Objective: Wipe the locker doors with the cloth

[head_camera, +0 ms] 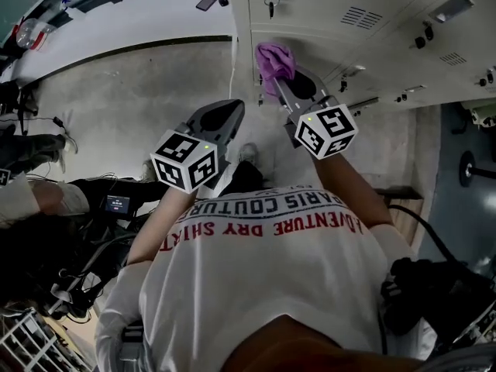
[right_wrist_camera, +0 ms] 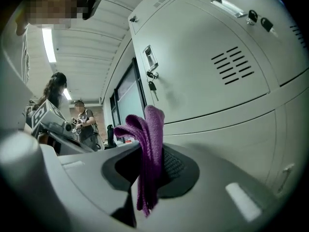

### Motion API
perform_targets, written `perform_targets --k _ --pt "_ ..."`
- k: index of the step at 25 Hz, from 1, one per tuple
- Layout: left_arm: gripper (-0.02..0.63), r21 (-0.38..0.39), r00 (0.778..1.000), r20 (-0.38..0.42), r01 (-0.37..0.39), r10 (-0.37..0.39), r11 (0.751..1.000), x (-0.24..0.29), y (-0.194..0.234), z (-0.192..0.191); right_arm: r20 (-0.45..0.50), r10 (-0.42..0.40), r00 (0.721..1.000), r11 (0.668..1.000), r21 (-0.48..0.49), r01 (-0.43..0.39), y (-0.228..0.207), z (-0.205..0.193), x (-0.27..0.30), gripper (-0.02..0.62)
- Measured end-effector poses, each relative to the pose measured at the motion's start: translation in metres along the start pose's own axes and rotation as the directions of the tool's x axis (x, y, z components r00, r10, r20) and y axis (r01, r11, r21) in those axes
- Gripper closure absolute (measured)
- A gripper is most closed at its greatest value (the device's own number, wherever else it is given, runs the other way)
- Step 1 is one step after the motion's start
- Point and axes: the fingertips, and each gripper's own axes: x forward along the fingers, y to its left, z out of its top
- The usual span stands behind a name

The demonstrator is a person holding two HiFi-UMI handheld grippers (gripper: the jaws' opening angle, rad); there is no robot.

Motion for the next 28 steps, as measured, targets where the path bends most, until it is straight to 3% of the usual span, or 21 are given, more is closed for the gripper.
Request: perform_targets --k 13,28 --pt "0.604 -0.048 0.998 -0.061 -0.026 0.023 0.999 0.009 0.046 -0.004 -0.025 -0.092 0.995 0.994 -0.055 0.090 -0.033 -0.026 0.087 0.534" --pt "0.604 -0.052 0.996 -0.090 0.002 -0.006 0.999 0.024 0.034 -0.026 -0.006 -0.199 0.980 0.978 -0.071 0.198 -0.062 -0.033 0.067 0.532"
